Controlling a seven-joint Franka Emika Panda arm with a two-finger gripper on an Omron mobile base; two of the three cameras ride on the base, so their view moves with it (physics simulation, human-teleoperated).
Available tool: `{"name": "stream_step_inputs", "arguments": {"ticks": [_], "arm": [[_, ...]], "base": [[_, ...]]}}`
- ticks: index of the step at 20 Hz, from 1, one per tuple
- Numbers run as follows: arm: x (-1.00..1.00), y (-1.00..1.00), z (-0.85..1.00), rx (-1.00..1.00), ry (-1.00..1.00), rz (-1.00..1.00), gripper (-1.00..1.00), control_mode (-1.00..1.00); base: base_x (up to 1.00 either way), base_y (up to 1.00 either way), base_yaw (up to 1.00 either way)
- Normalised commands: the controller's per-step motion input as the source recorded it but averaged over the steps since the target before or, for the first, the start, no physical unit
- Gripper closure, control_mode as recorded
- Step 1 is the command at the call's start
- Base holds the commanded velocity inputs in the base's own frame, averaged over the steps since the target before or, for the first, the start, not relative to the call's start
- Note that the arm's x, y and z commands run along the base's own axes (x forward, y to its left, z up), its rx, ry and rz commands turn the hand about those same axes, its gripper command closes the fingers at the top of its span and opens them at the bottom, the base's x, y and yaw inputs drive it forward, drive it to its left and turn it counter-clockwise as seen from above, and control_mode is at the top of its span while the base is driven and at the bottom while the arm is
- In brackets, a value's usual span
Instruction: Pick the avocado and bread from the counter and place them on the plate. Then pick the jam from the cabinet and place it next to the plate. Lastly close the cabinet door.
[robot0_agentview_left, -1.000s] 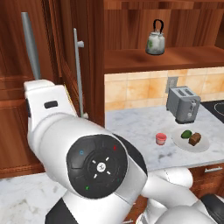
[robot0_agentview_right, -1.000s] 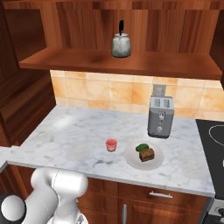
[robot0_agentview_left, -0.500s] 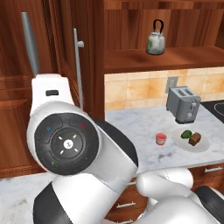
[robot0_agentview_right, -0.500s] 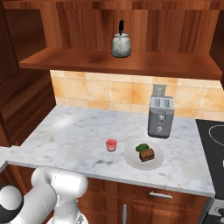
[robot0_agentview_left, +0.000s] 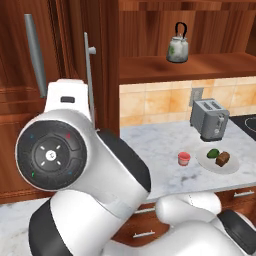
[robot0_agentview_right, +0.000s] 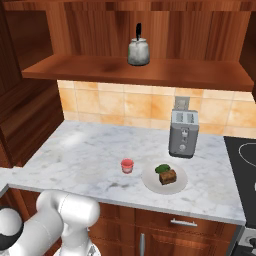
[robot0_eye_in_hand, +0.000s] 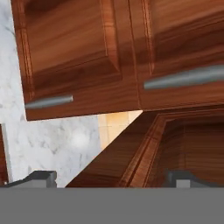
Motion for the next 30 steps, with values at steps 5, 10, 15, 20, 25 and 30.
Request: {"name": "stream_step_inputs", "arguments": {"ticks": [5, 10, 15, 20, 25, 30], "arm": [[0.06, -0.38, 0.00, 0.00, 0.00, -0.24, -1.00, -1.00], [0.14, -0.41, 0.00, 0.00, 0.05, -0.23, -1.00, -1.00], [0.31, -0.41, -0.01, 0.01, 0.07, -0.15, -1.00, -1.00], [0.41, -0.38, -0.05, 0.03, 0.00, -0.02, -1.00, -1.00], [0.41, -0.46, -0.15, 0.07, -0.09, 0.00, -1.00, -1.00], [0.41, -0.51, -0.22, 0.04, -0.14, 0.00, -1.00, -1.00]], "base": [[0.00, 0.00, 0.00], [0.00, 0.00, 0.00], [0.00, 0.00, 0.00], [0.00, 0.00, 0.00], [0.00, 0.00, 0.00], [0.00, 0.00, 0.00]]}}
